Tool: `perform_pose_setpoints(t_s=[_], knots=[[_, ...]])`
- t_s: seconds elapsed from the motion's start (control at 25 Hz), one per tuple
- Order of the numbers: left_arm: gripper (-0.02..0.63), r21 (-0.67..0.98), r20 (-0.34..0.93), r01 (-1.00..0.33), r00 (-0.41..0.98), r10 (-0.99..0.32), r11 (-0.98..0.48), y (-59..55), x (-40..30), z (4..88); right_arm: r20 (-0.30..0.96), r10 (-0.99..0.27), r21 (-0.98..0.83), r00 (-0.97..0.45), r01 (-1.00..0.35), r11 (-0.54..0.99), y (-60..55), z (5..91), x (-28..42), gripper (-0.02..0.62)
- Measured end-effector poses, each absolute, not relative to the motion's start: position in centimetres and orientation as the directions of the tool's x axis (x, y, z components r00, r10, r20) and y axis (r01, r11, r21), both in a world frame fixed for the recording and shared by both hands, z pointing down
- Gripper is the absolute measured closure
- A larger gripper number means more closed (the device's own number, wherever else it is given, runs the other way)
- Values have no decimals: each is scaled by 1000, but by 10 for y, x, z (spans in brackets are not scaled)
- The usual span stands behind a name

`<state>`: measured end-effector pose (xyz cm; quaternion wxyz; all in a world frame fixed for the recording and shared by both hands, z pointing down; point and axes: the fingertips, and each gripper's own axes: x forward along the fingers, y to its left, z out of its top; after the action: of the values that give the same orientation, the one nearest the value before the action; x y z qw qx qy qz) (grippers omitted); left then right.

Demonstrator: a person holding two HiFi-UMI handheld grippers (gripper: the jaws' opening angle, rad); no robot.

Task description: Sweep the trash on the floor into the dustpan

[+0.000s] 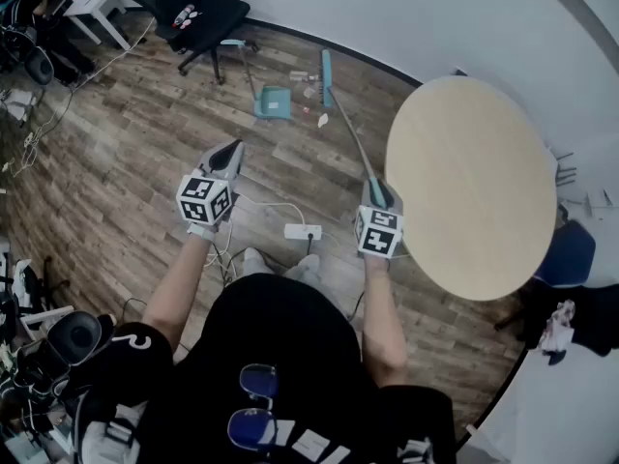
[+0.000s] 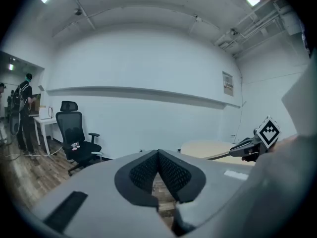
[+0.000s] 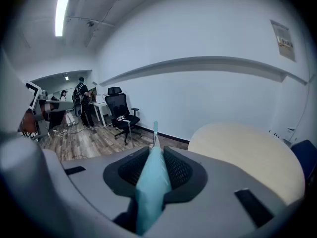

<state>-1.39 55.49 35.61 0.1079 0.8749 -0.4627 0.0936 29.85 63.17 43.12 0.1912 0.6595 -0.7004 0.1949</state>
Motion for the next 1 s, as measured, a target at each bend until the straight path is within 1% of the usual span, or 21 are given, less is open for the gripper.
perform_pose_setpoints(t_s=[0.32,0.6,0.8,1.0], knots=[[607,94,258,-823,563,-785,-560,551,12,355,513,-856,-38,-53,-999,39,633,429,321,511],[607,97,270,-815,574,-773,-571,531,22,365,524,-851,-41,-42,-999,24,622,434,330,511],[607,115,282,-811,580,-764,-573,493,23,381,538,-842,-32,-33,-999,18,587,441,332,511],[607,150,292,-809,585,-757,-568,422,17,404,565,-825,-20,-16,-1000,6,525,456,332,511]])
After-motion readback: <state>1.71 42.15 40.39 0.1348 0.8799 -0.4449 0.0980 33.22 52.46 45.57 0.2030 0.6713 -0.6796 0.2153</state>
